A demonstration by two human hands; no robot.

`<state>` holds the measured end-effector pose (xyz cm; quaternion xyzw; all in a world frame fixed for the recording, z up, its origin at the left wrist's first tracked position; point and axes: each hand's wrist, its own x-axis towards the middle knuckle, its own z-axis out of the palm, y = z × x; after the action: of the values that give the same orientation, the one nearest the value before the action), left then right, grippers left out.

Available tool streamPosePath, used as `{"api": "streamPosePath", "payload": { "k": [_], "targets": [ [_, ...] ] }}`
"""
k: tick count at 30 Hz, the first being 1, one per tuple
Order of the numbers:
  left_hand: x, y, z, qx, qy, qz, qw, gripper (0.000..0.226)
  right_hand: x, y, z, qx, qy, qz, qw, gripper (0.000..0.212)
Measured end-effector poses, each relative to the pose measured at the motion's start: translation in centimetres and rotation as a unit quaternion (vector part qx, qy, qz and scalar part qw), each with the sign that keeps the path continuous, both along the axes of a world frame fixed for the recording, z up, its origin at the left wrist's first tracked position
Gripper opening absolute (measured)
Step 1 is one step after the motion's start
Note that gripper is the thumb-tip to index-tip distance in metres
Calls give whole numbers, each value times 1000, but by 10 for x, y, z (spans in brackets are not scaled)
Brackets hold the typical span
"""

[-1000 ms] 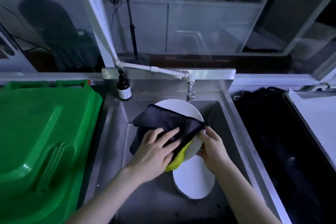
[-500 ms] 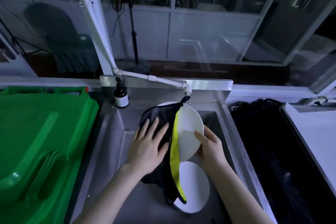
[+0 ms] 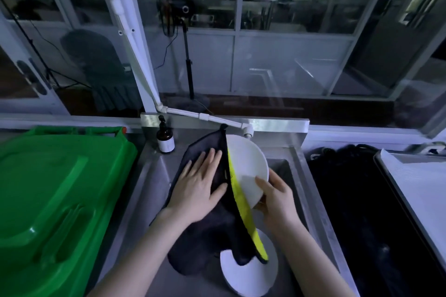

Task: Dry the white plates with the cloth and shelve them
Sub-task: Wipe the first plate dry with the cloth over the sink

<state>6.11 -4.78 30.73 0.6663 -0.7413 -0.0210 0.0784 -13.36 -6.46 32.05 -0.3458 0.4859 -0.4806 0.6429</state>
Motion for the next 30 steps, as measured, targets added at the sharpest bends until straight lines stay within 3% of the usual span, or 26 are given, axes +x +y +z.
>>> {"api": "streamPosePath", "payload": {
  "k": [4, 8, 13, 18, 22, 26, 30],
  "targets": [
    [-13, 32, -1, -21, -5, -38, 999, 63, -13, -7, 7, -12, -20, -25, 999, 32],
    [-51, 33, -9, -13, 40, -93, 995, 59, -9, 9, -1, -9, -3, 26, 1000, 29],
    [-40, -5, -3, -18, -7, -66, 998, 61, -8, 20, -5, -10, -10, 59, 998, 33],
    [-11, -4, 5, -27, -21, -43, 999, 65, -27, 3, 16, -41, -16, 21, 999, 36],
    [-31, 29, -3, -16, 17, -97, 995, 66, -32, -8, 24, -52, -18, -8, 998, 35],
    [-53, 28, 0, -49, 80, -120, 988, 58, -24, -1, 20, -54, -25, 35, 998, 31],
    [-45, -2, 18, -62, 36, -90, 993, 61, -12, 12, 9, -41, -15, 68, 997, 29]
  ]
}}
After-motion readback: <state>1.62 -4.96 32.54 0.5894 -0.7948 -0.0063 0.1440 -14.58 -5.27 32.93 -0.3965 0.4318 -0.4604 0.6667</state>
